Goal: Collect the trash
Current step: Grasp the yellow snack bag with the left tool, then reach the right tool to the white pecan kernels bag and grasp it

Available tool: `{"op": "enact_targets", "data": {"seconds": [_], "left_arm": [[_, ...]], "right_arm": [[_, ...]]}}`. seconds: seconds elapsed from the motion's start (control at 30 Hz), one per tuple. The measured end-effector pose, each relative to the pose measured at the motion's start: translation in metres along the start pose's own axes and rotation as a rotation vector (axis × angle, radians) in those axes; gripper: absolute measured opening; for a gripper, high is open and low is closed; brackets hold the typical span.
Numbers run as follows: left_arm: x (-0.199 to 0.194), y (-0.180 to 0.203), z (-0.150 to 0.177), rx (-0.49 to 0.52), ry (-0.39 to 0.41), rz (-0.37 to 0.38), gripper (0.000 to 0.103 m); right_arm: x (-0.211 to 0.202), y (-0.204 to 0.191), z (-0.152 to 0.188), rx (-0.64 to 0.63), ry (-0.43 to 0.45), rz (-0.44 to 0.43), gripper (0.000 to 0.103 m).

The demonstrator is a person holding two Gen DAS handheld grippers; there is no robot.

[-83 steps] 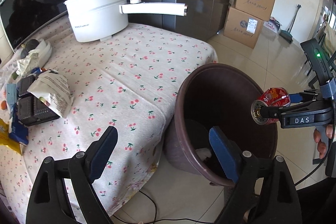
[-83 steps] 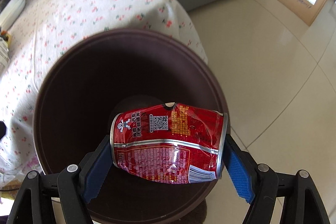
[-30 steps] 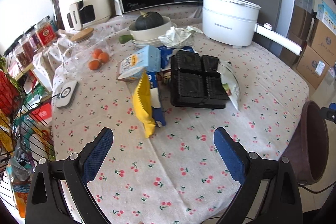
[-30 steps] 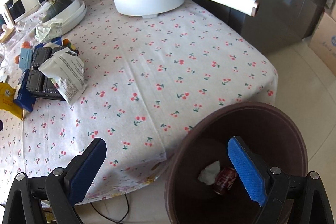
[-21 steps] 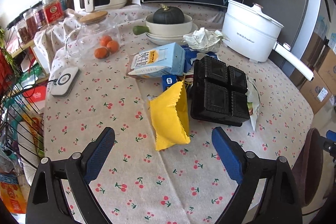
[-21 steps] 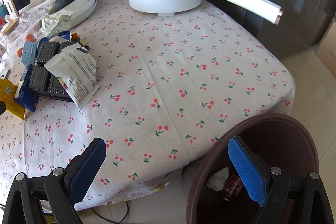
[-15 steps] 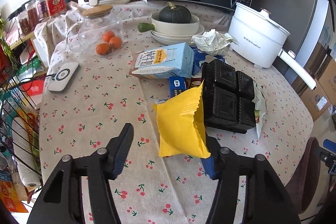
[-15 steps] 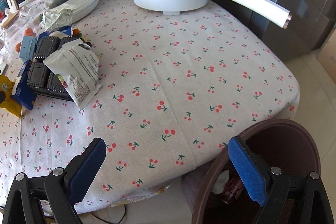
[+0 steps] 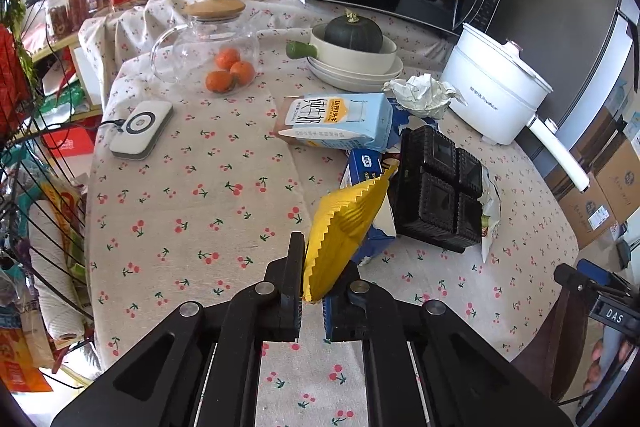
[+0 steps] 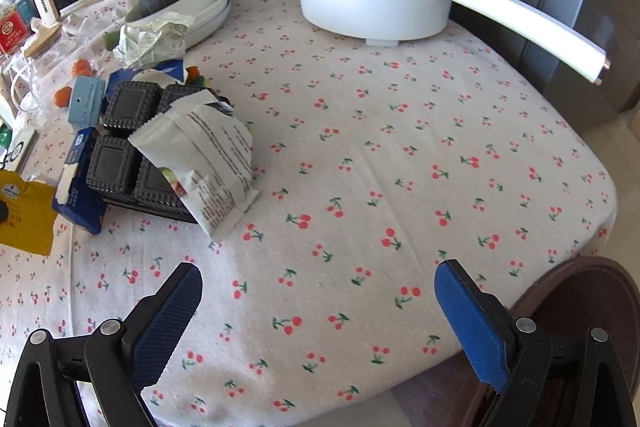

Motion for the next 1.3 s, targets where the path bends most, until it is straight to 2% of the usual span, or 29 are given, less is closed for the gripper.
{"op": "enact_targets", "data": {"seconds": [0.17,0.37,0.57,0.63,0.73,0.8,0.9,0.93,0.97,1.3], "left_arm": [[-0.014,-0.006,0.003,0.015,0.008,-0.009,0.006],[-0.025,-0.008,0.003,0.041,0.017,-0.003,0.006],[-0.022,-0.008,0.003,0.049,0.007,0.004,0.006],[-0.02,-0.007,0.003,0.047,0.002,0.006,0.006],[-0.018,-0.006,0.003,0.049,-0.001,0.005,0.006],[-0.017,-0.004,0.003,0.053,-0.002,0.004,0.006],[-0.019,-0.002,0.004,0.056,0.001,0.012,0.006],[-0.02,0.0,0.004,0.059,0.004,0.015,0.006],[-0.022,0.001,0.003,0.062,0.007,0.017,0.006],[-0.036,0.019,0.007,0.074,0.025,0.065,0.006]], "right_arm": [[0.025,-0.035,-0.009,0.009,-0.013,-0.077,0.097],[0.053,-0.069,-0.018,-0.037,0.002,-0.096,0.097],[0.072,-0.078,-0.03,-0.064,0.036,-0.095,0.095],[0.077,-0.075,-0.033,-0.057,0.037,-0.094,0.089],[0.081,-0.066,-0.034,-0.041,0.023,-0.095,0.069],[0.081,-0.057,-0.034,-0.018,0.002,-0.11,0.039],[0.073,-0.046,-0.035,-0.012,0.008,-0.096,0.025],[0.069,-0.042,-0.035,-0.014,0.012,-0.097,0.024],[0.065,-0.039,-0.035,-0.016,0.015,-0.098,0.017],[0.029,0.005,-0.033,-0.01,0.024,-0.071,0.014]]}}
Point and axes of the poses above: each gripper's, at about its wrist camera, not at the fingertips, and x roughly the way its jaws point, y to its right, z to its underside, the point moved 4 cm from there along x, roughly the way its jaws point, and after that the axes turned 11 degrees about x, right-handed, at the moved point
